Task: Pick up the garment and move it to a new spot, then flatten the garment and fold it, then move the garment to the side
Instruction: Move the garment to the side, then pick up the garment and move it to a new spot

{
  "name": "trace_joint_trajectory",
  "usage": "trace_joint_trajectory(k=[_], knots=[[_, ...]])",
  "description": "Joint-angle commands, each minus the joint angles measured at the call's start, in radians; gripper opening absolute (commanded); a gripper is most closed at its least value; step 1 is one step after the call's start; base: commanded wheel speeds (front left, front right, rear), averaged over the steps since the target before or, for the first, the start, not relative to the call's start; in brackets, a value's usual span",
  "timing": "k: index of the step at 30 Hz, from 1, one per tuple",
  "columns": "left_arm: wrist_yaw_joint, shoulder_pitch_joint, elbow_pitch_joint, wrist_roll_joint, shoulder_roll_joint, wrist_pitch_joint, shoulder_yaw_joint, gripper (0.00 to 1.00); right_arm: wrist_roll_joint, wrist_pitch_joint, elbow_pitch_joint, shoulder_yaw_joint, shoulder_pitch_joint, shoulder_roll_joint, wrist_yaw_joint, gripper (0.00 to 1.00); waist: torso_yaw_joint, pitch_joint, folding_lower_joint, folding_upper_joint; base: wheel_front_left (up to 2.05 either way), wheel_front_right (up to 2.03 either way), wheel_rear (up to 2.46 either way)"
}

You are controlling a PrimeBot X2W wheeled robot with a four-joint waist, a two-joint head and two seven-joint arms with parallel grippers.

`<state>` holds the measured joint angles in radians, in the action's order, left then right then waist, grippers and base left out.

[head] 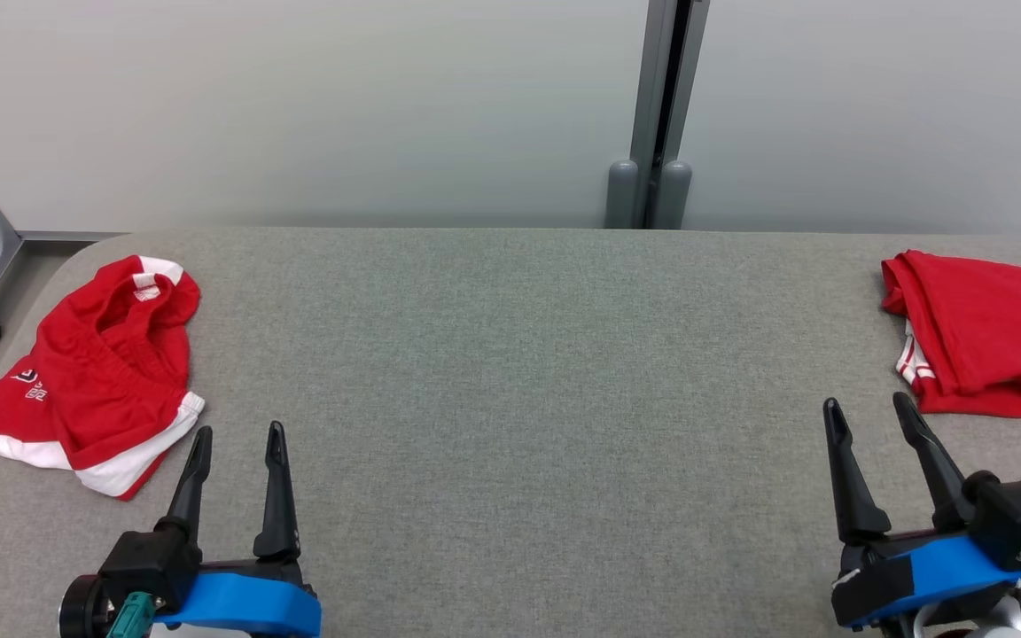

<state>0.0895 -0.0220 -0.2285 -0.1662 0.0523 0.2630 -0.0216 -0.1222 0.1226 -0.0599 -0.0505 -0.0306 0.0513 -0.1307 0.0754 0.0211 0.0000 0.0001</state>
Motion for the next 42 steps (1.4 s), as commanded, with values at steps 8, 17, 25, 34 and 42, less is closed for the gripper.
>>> trace_joint_trajectory(k=[8, 17, 25, 34, 42], knots=[[-0.008, 0.012, 0.003, -0.001, 0.001, 0.002, -0.006, 1.0, -0.026, -0.035, 0.07, -0.023, 0.072, -0.001, 0.0, 1.0, 0.003, 0.001, 0.0, -0.0001, 0.0, 0.0, 0.0], [-0.011, 0.01, 0.005, -0.002, 0.005, 0.002, -0.006, 1.0, -0.028, -0.043, 0.064, -0.031, 0.078, -0.001, 0.0, 1.0, 0.005, 0.005, 0.0, -0.0001, 0.0, 0.0, 0.0], [-0.014, -0.002, 0.006, -0.008, 0.012, 0.002, -0.002, 1.0, -0.025, -0.045, 0.053, -0.026, 0.066, -0.001, 0.0, 1.0, 0.016, 0.018, 0.0, -0.0001, 0.0, 0.0, 0.0], [-0.025, -0.031, 0.012, -0.018, 0.019, 0.002, 0.016, 1.0, -0.021, -0.046, 0.04, -0.001, 0.031, -0.001, 0.0, 1.0, 0.085, 0.047, 0.0, -0.0001, 0.0, 0.0, 0.0], [-0.036, -0.038, 0.014, -0.028, 0.024, 0.002, 0.036, 1.0, -0.009, -0.051, 0.024, 0.015, 0.003, -0.001, 0.0, 1.0, 0.194, 0.07, 0.0, -0.0001, 0.0, 0.0, 0.0]])
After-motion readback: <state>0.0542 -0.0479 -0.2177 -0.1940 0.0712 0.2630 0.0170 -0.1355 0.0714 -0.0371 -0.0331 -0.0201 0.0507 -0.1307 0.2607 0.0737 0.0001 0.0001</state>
